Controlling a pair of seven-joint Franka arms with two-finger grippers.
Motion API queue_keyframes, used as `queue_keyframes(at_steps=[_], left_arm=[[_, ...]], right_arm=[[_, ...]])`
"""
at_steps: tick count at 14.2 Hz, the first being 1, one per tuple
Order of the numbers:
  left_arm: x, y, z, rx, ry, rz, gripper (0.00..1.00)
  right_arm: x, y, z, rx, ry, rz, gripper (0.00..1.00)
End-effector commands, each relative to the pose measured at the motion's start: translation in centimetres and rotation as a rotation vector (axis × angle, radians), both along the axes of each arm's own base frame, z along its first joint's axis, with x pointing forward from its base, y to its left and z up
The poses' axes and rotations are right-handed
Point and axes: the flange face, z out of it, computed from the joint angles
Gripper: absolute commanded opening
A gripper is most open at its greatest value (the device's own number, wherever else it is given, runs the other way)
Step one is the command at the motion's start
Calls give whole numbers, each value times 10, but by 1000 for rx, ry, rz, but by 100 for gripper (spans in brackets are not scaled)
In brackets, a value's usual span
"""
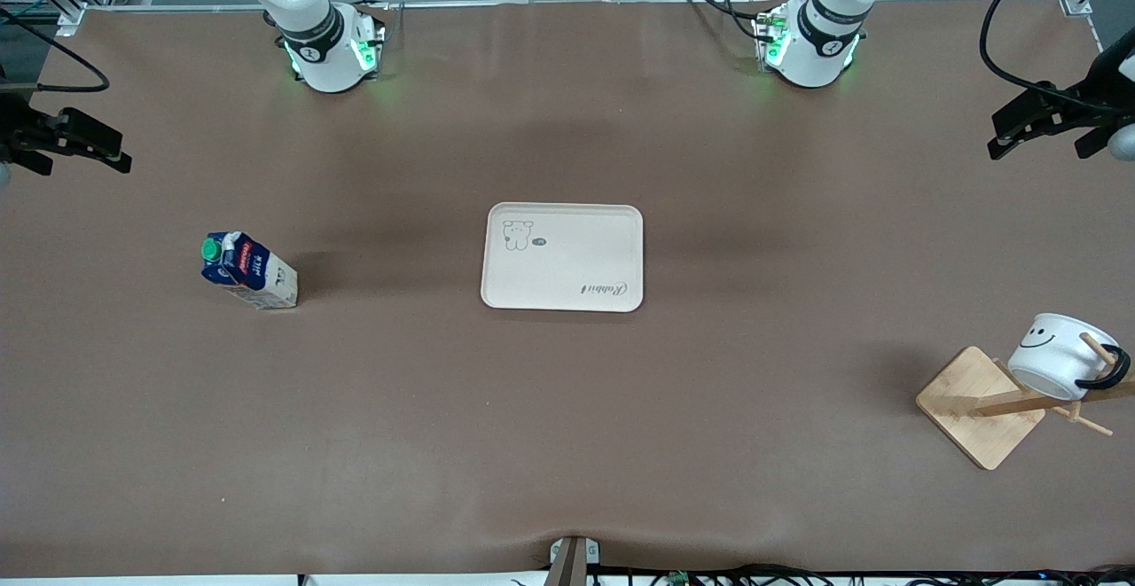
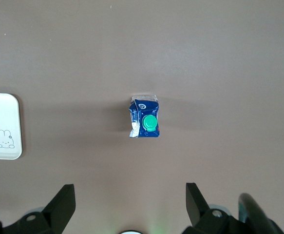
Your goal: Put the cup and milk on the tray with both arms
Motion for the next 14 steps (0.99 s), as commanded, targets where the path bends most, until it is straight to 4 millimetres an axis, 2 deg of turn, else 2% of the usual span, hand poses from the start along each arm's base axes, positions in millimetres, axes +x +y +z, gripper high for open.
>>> queue_keyframes(at_steps=[1,3,6,8,10,12,14], left_arm=[[2,2,6,-17,-10,-7,100],[3,2,3,-15,-4,-7,100],[3,4,10,-6,-21,-3,100],[3,11,11,-8,-21,8,100],[1,43,12,-25,-23,70,100],[0,53,13,-45,-33,92,100],[2,82,8,-44,-60,147,100]], right_arm=[[-5,-1,6,-10,-4,-16,100],[-5,-1,6,-10,-4,-16,100],[-4,-2,6,-10,-2,-18,100],[-4,-2,6,-10,-2,-18,100],[-4,-2,6,-10,-2,-18,100],[-4,-2,6,-12,-4,-18,100],[-4,-2,6,-10,-4,-18,100]])
